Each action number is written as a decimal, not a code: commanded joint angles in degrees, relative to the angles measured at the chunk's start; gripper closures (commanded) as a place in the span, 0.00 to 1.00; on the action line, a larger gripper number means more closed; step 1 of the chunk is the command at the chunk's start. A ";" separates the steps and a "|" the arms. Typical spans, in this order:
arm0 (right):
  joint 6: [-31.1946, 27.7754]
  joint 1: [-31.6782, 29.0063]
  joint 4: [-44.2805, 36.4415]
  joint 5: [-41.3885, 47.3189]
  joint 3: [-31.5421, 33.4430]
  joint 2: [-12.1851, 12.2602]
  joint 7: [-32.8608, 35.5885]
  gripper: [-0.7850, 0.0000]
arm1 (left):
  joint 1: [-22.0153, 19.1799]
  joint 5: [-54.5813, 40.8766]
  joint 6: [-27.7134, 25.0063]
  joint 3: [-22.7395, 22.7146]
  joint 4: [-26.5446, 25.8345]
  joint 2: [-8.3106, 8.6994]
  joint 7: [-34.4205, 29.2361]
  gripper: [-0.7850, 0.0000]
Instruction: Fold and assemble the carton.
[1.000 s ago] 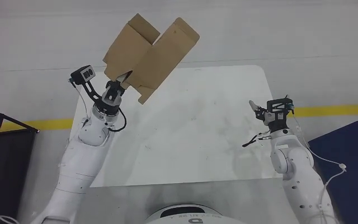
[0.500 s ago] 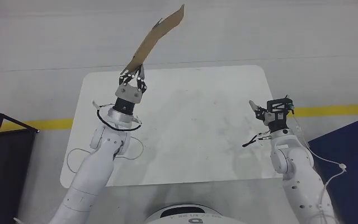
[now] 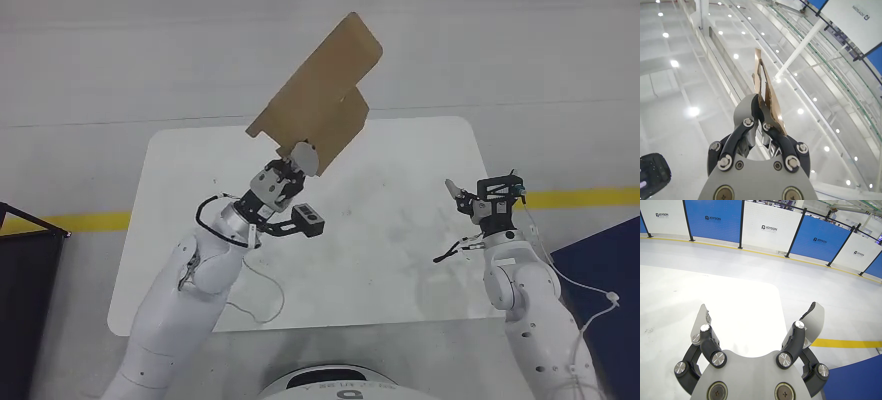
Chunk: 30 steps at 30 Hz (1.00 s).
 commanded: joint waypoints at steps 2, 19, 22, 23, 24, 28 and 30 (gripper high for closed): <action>0.00 0.00 0.00 0.00 0.00 0.00 0.00 0.00 | -0.19 -1.75 2.06 -0.10 0.00 -0.06 0.25 1.00; 0.00 0.00 0.00 0.00 0.00 0.00 0.00 0.00 | -0.54 78.59 -15.79 -3.13 6.97 1.95 -30.21 1.00; 0.00 0.00 0.00 0.00 0.00 0.00 0.00 0.00 | -0.74 90.28 -25.22 -4.38 10.01 2.35 -34.26 1.00; 0.00 0.00 0.00 0.00 0.00 0.00 0.00 0.00 | -0.93 93.68 -27.94 -4.85 10.73 2.48 -35.44 1.00; 0.00 0.00 0.00 0.00 0.00 0.00 0.00 0.00 | -1.21 97.43 -30.95 -5.41 11.36 2.65 -36.87 1.00; 0.00 0.00 0.00 0.00 0.00 0.00 0.00 0.00 | -3.12 111.62 -45.87 -7.25 14.43 3.26 -44.53 1.00; 0.00 0.00 0.00 0.00 0.00 0.00 0.00 0.00 | -4.74 119.90 -55.01 -8.06 16.70 3.59 -48.25 1.00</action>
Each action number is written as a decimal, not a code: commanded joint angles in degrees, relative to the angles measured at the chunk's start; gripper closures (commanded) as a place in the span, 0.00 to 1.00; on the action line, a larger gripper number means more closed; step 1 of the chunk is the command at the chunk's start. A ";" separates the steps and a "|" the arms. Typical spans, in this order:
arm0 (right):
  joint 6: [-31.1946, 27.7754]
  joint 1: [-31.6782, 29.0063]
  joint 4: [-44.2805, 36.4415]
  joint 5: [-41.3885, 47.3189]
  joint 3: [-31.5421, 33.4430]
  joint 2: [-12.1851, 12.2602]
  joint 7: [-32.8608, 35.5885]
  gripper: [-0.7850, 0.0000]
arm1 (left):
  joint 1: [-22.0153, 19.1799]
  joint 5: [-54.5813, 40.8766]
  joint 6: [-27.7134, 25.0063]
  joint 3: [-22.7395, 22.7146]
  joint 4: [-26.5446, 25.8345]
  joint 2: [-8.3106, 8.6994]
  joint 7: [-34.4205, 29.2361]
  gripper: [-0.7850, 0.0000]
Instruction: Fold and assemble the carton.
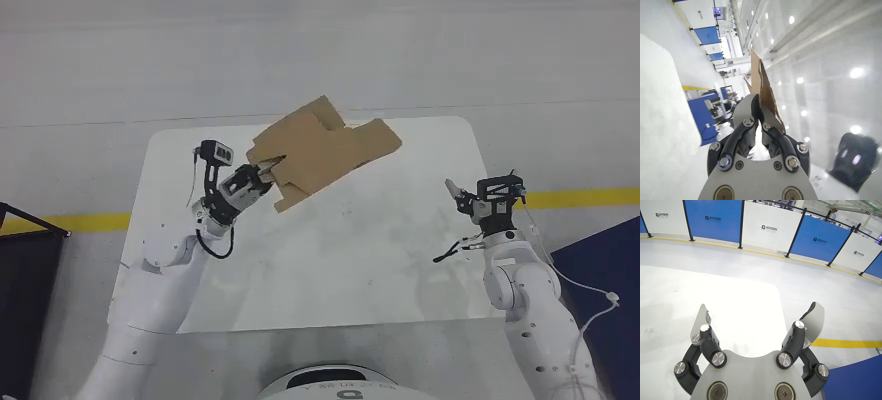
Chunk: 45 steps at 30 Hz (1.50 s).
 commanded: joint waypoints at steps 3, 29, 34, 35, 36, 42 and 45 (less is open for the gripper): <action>0.00 0.00 0.00 0.00 0.00 0.00 0.00 0.00 | -2.20 5.80 -15.11 0.07 3.58 -0.07 -2.27 1.00; -4.01 2.26 1.46 9.46 -1.30 -0.46 -1.42 0.00 | -4.38 15.52 -23.34 -3.21 6.95 0.13 1.54 1.00; -13.04 11.73 10.26 30.67 -5.65 -1.88 -4.71 0.00 | -8.01 30.20 -27.08 -2.37 11.10 -0.64 9.68 1.00; -16.02 13.12 11.61 36.72 -7.03 -2.28 -4.74 0.00 | -8.81 32.40 -27.43 -1.87 12.06 -0.90 11.68 1.00; -19.47 14.42 12.91 42.07 -8.36 -2.62 -4.42 0.00 | -9.56 34.13 -27.66 -1.16 12.75 -1.18 13.59 1.00; -28.98 19.11 20.32 63.47 -16.03 -4.45 -0.09 0.00 | -12.70 41.08 -26.44 1.66 15.71 -2.60 24.16 1.00; -31.92 20.00 21.97 74.00 -18.49 -5.14 3.65 0.09 | -13.14 40.27 -24.54 3.38 16.12 -3.25 27.67 1.00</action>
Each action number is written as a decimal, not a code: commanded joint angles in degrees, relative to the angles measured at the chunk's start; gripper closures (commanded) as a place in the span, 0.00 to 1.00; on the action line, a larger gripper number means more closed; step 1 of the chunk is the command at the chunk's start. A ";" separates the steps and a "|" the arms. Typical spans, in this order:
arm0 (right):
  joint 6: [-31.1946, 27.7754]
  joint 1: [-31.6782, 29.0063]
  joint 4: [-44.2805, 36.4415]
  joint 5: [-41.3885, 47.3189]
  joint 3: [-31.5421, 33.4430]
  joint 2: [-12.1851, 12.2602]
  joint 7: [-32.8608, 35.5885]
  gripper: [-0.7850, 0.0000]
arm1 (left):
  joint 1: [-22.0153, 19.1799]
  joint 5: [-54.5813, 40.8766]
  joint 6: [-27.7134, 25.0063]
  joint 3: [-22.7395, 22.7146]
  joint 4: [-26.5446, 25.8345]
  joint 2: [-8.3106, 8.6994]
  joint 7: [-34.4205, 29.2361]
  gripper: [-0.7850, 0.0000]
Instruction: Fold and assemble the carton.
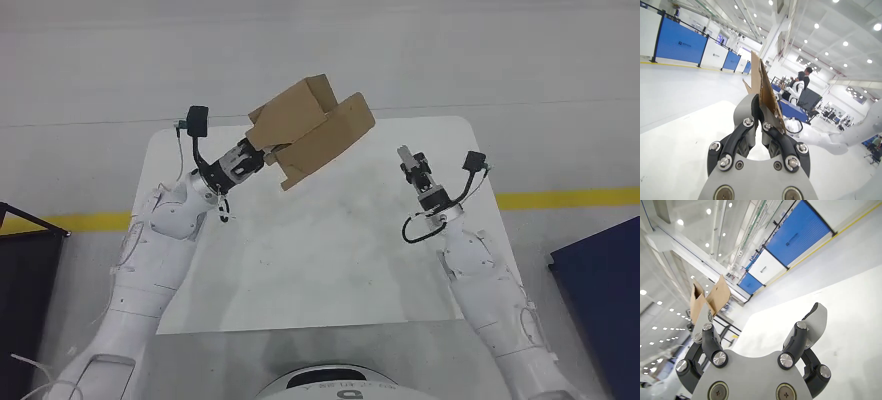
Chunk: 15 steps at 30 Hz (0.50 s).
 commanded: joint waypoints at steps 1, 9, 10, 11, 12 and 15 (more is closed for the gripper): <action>-2.01 0.29 0.71 7.65 -1.11 -0.30 2.65 0.12 | -0.41 -0.26 1.24 1.22 0.29 -0.34 1.41 1.00; -7.40 -0.69 -1.55 16.09 -2.92 -0.69 8.89 0.29 | -2.28 -4.77 4.38 6.72 3.36 -1.83 2.44 1.00; -7.51 -0.85 -2.16 16.16 -2.84 -0.66 9.47 0.32 | -2.45 -5.30 4.31 7.43 3.71 -2.02 2.37 1.00; -7.55 -1.05 -2.79 15.95 -2.84 -0.63 10.05 0.33 | -2.61 -5.99 4.20 8.15 4.06 -2.21 2.26 1.00; -7.60 -1.25 -3.42 15.77 -2.90 -0.61 10.58 0.33 | -2.74 -6.84 4.17 8.81 4.38 -2.41 2.28 1.00; -7.69 -1.89 -4.93 14.63 -3.15 -0.61 11.27 0.33 | -3.23 -8.29 4.33 10.57 5.23 -2.90 1.76 1.00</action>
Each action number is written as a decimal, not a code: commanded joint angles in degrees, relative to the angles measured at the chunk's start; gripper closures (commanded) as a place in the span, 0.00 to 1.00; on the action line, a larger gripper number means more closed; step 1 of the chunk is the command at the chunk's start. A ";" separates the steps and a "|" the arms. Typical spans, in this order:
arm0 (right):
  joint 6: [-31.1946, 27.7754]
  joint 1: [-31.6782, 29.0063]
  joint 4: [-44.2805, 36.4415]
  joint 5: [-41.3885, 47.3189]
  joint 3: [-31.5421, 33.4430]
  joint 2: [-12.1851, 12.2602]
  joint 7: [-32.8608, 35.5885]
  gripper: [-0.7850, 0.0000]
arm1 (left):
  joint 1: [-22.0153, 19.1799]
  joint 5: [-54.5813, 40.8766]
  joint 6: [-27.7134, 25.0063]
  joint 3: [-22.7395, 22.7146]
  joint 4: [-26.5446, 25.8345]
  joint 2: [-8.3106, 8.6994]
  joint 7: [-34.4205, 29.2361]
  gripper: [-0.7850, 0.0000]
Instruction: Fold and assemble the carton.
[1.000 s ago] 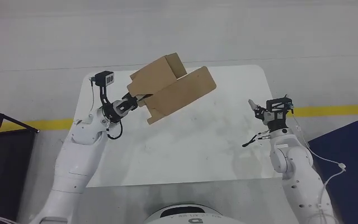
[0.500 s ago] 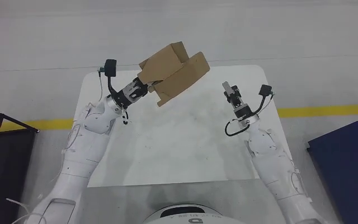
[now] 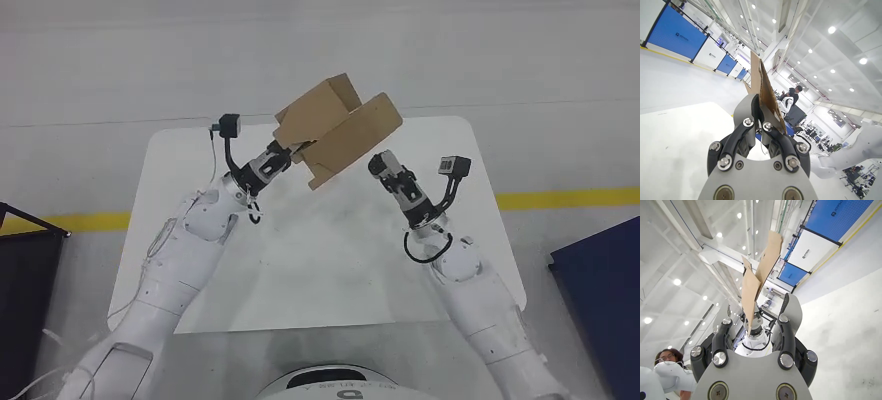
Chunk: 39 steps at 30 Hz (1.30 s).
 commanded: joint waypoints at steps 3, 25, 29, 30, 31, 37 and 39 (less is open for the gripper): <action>-0.35 -0.80 -1.68 -0.66 -0.29 -0.06 0.27 0.36 | -0.42 -0.79 0.17 1.39 0.92 -0.46 -0.10 1.00; -0.01 -0.46 -0.70 -2.63 -0.87 -0.59 -0.33 0.56 | 0.14 -4.56 -0.26 1.19 0.92 -0.58 -4.60 1.00; 0.24 -0.10 -0.64 -3.07 -1.03 -0.70 -0.44 0.68 | -0.36 -5.08 -0.45 1.26 1.30 -0.65 -5.32 1.00; 0.32 -0.02 -0.62 -3.11 -1.05 -0.73 -0.48 0.83 | -0.45 -5.12 -0.57 1.29 1.41 -0.67 -5.47 1.00; 0.42 0.09 -0.58 -3.22 -1.02 -0.74 -0.50 1.00 | -0.54 -5.19 -0.65 1.31 1.55 -0.69 -5.59 1.00; 0.80 0.73 0.21 -2.73 -0.38 -0.72 0.36 1.00 | -0.70 -5.22 -1.29 1.26 3.17 -0.72 -6.20 0.00; 0.58 0.89 0.44 -2.69 0.00 -0.65 0.97 1.00 | -0.36 -4.98 -1.65 0.56 3.79 -0.51 -6.52 0.00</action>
